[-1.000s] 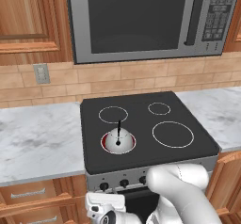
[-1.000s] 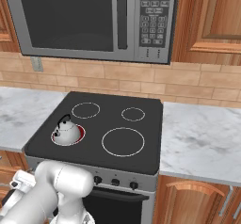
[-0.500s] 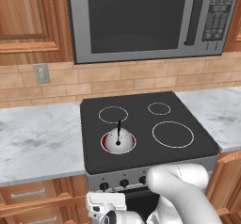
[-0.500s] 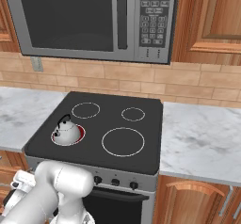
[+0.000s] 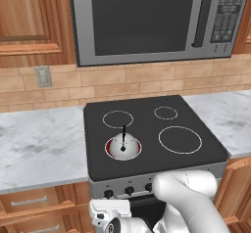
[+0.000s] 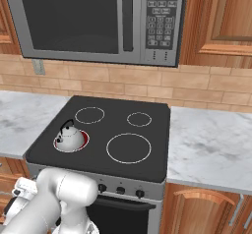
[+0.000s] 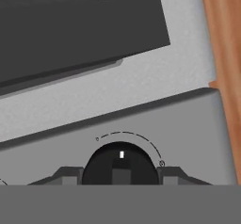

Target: Lower the heat of the kettle.

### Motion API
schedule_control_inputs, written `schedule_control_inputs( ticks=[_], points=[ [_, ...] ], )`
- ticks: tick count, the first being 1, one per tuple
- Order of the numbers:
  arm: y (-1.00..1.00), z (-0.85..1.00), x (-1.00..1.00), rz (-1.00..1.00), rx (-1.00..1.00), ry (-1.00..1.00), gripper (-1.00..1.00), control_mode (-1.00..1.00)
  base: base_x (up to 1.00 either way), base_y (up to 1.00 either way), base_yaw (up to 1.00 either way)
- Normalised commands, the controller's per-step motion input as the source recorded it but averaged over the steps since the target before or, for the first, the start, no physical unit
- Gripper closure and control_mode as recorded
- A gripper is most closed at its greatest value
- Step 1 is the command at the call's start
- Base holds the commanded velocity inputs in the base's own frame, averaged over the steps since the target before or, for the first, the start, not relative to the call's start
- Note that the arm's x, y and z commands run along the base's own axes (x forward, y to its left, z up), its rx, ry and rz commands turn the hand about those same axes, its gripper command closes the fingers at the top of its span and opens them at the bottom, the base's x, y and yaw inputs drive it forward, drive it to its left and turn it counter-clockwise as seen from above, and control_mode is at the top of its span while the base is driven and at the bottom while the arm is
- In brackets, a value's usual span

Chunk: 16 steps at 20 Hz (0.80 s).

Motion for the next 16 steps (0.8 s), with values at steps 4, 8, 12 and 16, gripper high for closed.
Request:
schedule_control_inputs(
  ticks=[4,8,12,16],
  points=[
    [0.00,0.00,0.01,0.03,0.00,0.00,1.00,-1.00,0.00,0.00,0.00],
    [0.00,0.00,0.00,0.00,0.00,0.00,1.00,-1.00,0.00,0.00,0.00],
    [0.00,0.00,0.00,0.00,0.01,0.00,1.00,-1.00,0.00,0.00,0.00],
    [-0.09,0.00,0.00,0.00,0.18,0.00,1.00,-1.00,0.00,0.00,0.00]
  ],
)
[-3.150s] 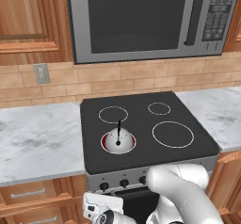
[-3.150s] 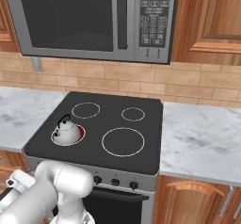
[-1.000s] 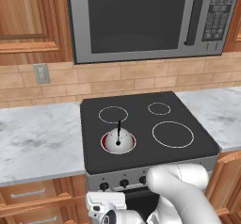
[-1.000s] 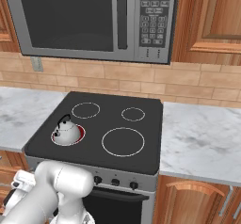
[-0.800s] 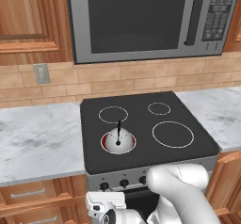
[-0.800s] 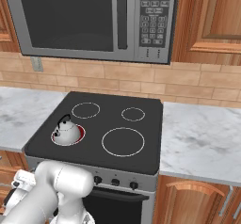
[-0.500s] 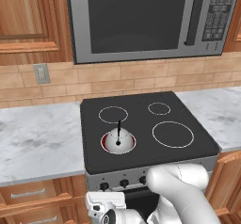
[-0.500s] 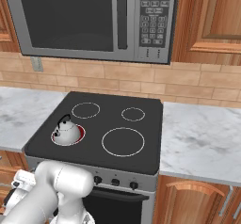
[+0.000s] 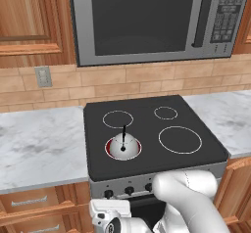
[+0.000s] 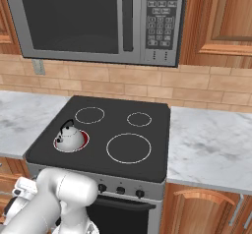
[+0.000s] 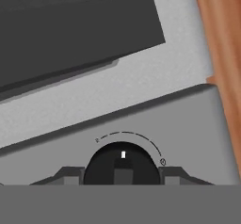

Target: Lower the heat of the kettle.

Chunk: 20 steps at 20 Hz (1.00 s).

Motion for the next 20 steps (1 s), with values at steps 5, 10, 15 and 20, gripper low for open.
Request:
schedule_control_inputs(
  ticks=[5,10,15,20],
  points=[
    [-0.17,0.00,0.00,0.00,0.26,0.00,1.00,-1.00,0.00,0.00,0.00],
    [-0.10,0.00,0.00,0.00,0.24,0.00,1.00,-1.00,0.00,0.00,0.00],
    [-0.09,0.00,0.00,0.00,0.23,0.00,1.00,-1.00,0.00,0.00,0.00],
    [-0.06,0.00,0.00,0.00,0.25,0.00,1.00,-1.00,0.00,0.00,0.00]
  ],
)
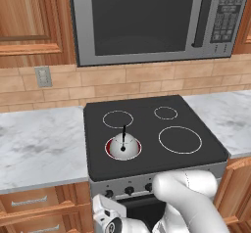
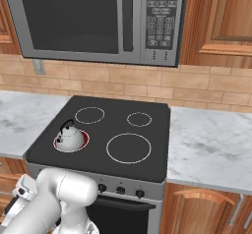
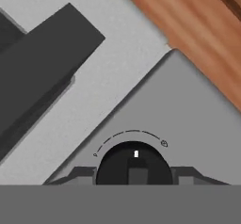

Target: Lower the heat of the kettle.

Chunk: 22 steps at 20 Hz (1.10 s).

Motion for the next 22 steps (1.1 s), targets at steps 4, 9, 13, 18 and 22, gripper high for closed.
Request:
schedule_control_inputs(
  ticks=[4,9,13,18,22],
  points=[
    [-0.07,0.00,0.00,0.00,0.25,0.00,1.00,-1.00,0.00,0.00,0.00],
    [-0.05,0.00,0.00,0.00,0.26,-0.01,1.00,-1.00,0.00,0.00,0.00],
    [-0.06,0.00,-0.01,0.00,0.27,-0.01,1.00,-1.00,0.00,0.00,0.00],
    [-0.05,0.00,0.00,0.00,0.26,0.00,1.00,-1.00,0.00,0.00,0.00],
    [-0.04,0.00,0.00,0.00,0.26,0.00,1.00,-1.00,0.00,0.00,0.00]
  ],
)
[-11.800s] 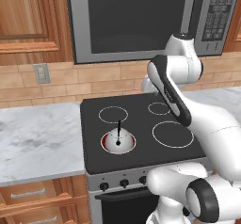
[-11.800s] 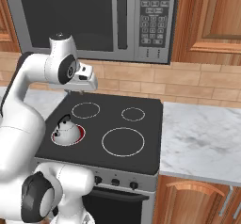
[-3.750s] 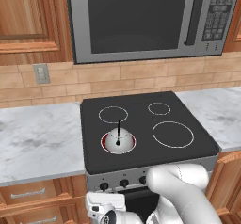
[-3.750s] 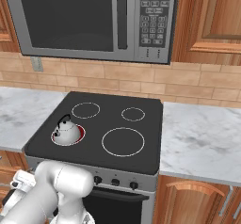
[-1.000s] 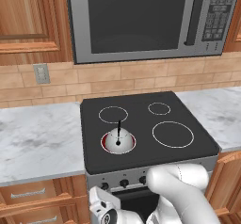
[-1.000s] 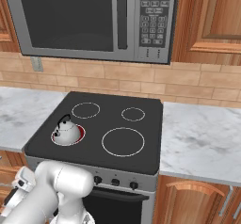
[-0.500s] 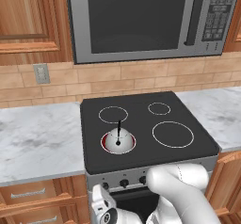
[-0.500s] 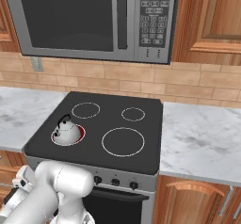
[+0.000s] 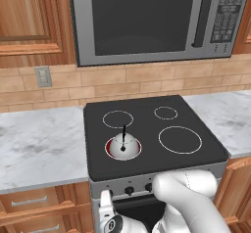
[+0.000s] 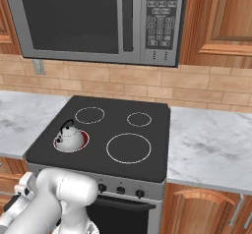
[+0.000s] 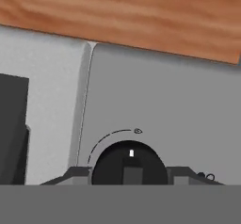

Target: Lower the heat of the kettle.

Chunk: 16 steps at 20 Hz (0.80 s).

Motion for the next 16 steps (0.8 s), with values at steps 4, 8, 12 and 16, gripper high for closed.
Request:
schedule_control_inputs(
  ticks=[4,8,12,16],
  points=[
    [-0.04,0.00,0.00,0.00,0.27,0.00,1.00,-1.00,0.00,0.00,0.00],
    [-0.06,0.00,0.00,0.00,0.27,0.00,1.00,-1.00,0.00,0.00,0.00],
    [-0.08,0.00,0.00,0.00,0.29,0.00,1.00,-1.00,0.00,0.00,0.00],
    [-0.07,0.00,0.00,0.00,0.29,0.00,1.00,-1.00,0.00,0.00,0.00]
  ],
)
